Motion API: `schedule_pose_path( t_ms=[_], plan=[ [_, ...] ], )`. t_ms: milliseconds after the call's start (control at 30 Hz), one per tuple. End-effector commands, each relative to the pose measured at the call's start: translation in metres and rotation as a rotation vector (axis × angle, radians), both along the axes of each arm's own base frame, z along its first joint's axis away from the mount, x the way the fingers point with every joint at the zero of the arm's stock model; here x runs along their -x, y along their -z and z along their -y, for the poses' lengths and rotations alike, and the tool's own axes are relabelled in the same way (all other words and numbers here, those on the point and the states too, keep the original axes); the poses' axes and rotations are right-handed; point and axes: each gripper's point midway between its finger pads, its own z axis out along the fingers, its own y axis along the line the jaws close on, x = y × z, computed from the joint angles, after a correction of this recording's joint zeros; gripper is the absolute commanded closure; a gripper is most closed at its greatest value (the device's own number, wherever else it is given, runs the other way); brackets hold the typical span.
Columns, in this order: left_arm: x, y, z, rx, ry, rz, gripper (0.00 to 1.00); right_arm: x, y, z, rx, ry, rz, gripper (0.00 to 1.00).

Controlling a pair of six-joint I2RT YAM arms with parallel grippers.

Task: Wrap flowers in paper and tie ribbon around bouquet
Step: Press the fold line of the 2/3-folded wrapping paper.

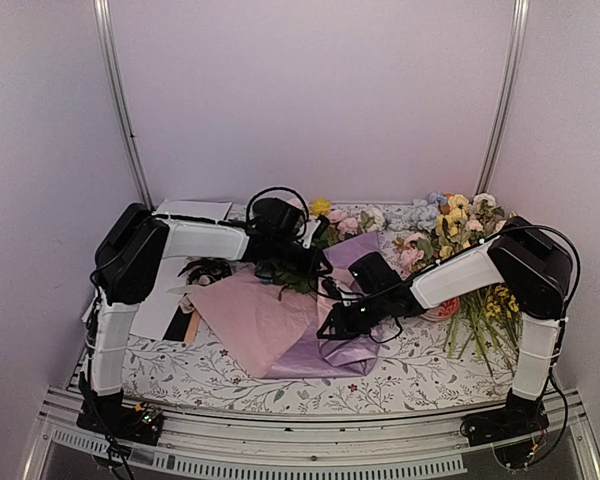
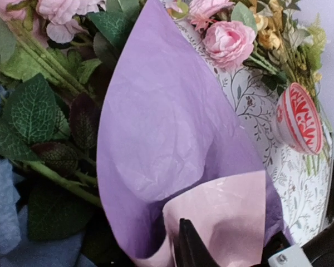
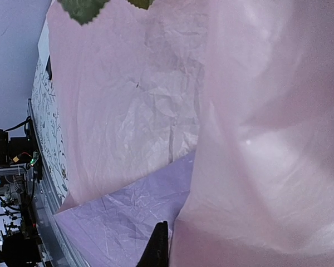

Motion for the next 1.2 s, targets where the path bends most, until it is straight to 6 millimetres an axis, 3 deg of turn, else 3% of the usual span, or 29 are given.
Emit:
schedule_pose_path(
  t_ms=[0, 133, 267, 367, 467, 567, 733, 867, 933, 1067, 1167],
  plan=[
    [0.014, -0.011, 0.006, 0.029, 0.066, 0.02, 1.0, 0.003, -0.015, -0.002, -0.006, -0.032, 0.019, 0.88],
    [0.007, -0.014, -0.007, 0.02, 0.043, 0.054, 1.0, 0.005, -0.062, -0.004, -0.061, -0.072, 0.085, 0.69],
    [0.002, -0.012, -0.017, 0.04, 0.036, 0.061, 1.0, 0.031, -0.118, 0.0, -0.171, -0.192, 0.129, 0.46],
    [0.002, -0.013, -0.019, 0.053, 0.046, 0.069, 1.0, 0.048, -0.132, 0.019, -0.178, -0.202, 0.144, 0.38],
    [0.002, -0.012, -0.019, 0.07, 0.053, 0.066, 1.0, 0.055, -0.123, 0.041, -0.148, -0.16, 0.128, 0.37],
    [0.002, -0.008, -0.021, 0.086, 0.048, 0.048, 1.0, 0.057, -0.106, 0.053, -0.113, -0.105, 0.105, 0.44],
    [0.0, -0.007, -0.024, 0.102, 0.032, 0.038, 1.0, 0.06, -0.069, 0.055, -0.073, -0.077, 0.01, 0.63],
    [-0.003, -0.012, -0.031, 0.125, 0.011, 0.04, 1.0, 0.059, -0.06, 0.048, -0.111, -0.052, -0.026, 0.71],
    [-0.005, -0.018, -0.032, 0.149, 0.013, 0.044, 0.91, 0.053, -0.052, 0.044, -0.108, -0.038, -0.034, 0.74],
    [-0.004, -0.036, -0.031, 0.178, 0.022, 0.066, 0.58, 0.045, -0.026, 0.038, -0.064, -0.021, -0.071, 0.78],
    [0.001, -0.06, -0.035, 0.194, 0.021, 0.093, 0.42, 0.043, -0.017, 0.038, -0.044, -0.008, -0.088, 0.78]
  ],
)
